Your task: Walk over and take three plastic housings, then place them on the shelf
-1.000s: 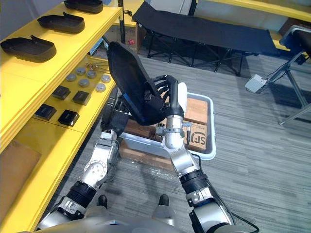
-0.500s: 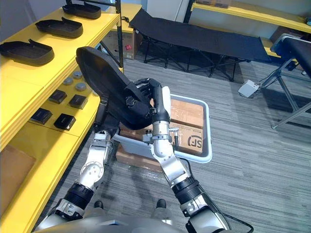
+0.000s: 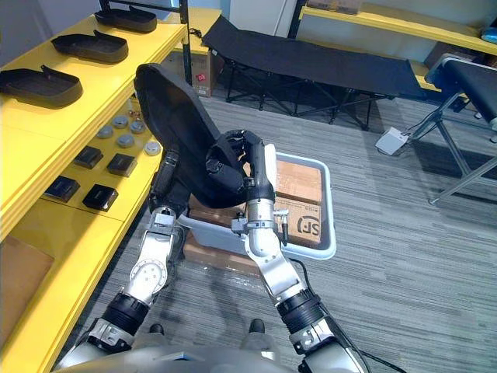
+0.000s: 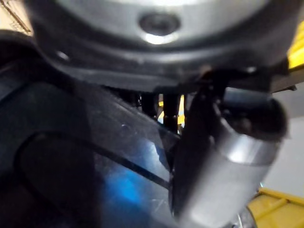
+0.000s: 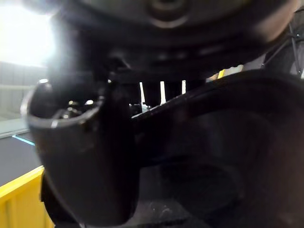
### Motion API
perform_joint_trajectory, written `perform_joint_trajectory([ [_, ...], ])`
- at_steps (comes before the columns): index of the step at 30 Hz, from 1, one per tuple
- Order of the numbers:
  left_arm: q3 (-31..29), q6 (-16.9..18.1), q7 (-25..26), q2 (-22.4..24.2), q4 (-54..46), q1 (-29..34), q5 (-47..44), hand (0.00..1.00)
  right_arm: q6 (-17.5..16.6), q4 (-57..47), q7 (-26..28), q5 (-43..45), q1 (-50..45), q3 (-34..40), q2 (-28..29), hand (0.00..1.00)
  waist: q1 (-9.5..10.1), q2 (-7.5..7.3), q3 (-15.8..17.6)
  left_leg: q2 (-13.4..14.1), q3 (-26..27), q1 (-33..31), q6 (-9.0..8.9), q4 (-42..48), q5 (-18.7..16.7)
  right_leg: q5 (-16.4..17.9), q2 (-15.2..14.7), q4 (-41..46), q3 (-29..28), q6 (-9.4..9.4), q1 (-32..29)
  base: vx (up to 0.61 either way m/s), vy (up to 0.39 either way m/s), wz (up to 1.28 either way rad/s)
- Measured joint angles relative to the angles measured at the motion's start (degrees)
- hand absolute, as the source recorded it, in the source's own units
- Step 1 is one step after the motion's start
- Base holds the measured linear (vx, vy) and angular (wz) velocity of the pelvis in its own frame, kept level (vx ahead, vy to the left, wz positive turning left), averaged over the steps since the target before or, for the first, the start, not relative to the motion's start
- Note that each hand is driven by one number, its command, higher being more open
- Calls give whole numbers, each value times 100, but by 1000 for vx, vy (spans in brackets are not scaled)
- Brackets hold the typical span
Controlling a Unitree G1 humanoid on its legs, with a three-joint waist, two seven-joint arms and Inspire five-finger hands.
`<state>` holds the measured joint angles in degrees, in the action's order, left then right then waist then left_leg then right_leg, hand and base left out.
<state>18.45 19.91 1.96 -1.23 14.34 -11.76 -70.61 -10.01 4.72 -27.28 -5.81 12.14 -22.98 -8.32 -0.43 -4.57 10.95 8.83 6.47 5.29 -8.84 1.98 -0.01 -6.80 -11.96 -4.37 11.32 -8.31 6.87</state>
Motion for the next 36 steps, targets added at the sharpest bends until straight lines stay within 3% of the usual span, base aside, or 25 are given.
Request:
perform_joint_trajectory([
  [4, 63, -202, 236, -162, -331, 5, 1042, 0, 122, 3, 180, 195, -33, 7, -90, 100, 3, 5, -1, -6, 1, -35, 2, 2, 0, 0, -1, -1, 1, 0, -31, 0, 0, 0],
  [9, 7, -478, 1087, -72, -1195, 254, 2448, 0, 243, -179, 304, 443, -71, 48, -116, 100, 0, 50, -20, -13, 10, -70, 4, 2, -1, 3, -3, 0, 1, 5, -74, 0, 0, 0],
  [14, -209, -717, 1576, 127, -1602, 829, 3875, 0, 775, -413, 616, 427, -92, 96, -134, 100, 23, 244, -131, -16, 12, -62, 10, -2, -7, 3, -1, 16, 14, 5, -67, 0, 0, 0],
  [18, -263, -985, 2123, 100, -1849, 1455, 5166, 0, 968, -1238, 670, 452, -582, 73, -209, 100, 43, 277, -150, -14, -2, -49, 12, -5, -34, 18, 2, 28, 28, 12, -71, 0, 0, 0],
  [22, -404, -1133, 2891, 86, -1862, 1871, 5694, 0, 959, -1645, 655, 648, -982, 85, -205, 100, 30, 268, -165, -7, -4, 3, -14, -19, -93, 98, 2, 97, 37, 52, -75, -9, 1, 0],
  [27, -855, -1142, 4287, 201, -2254, 2001, 6505, 0, 963, -1644, 560, 693, -1569, 77, -185, 100, 61, 221, -201, -1, -30, 5, -23, -33, -100, 139, 5, 123, 73, 77, -78, -3, 0, 1],
  [31, -1089, -1128, 5036, 293, -2632, 2025, 6934, 0, 992, -1642, 392, 709, -1713, -32, -171, 100, 82, 191, -283, -1, -31, 1, -30, -29, -94, 131, 5, 119, 86, 63, -78, 0, 0, 0],
  [36, -1129, -1128, 5530, 378, -2650, 2013, 7110, 0, 991, -1595, 246, 856, -1757, -146, -10, 100, 136, 124, -395, -3, -28, -3, -15, -25, -99, 131, 6, 113, 98, 63, -77, 0, 0, 0],
])
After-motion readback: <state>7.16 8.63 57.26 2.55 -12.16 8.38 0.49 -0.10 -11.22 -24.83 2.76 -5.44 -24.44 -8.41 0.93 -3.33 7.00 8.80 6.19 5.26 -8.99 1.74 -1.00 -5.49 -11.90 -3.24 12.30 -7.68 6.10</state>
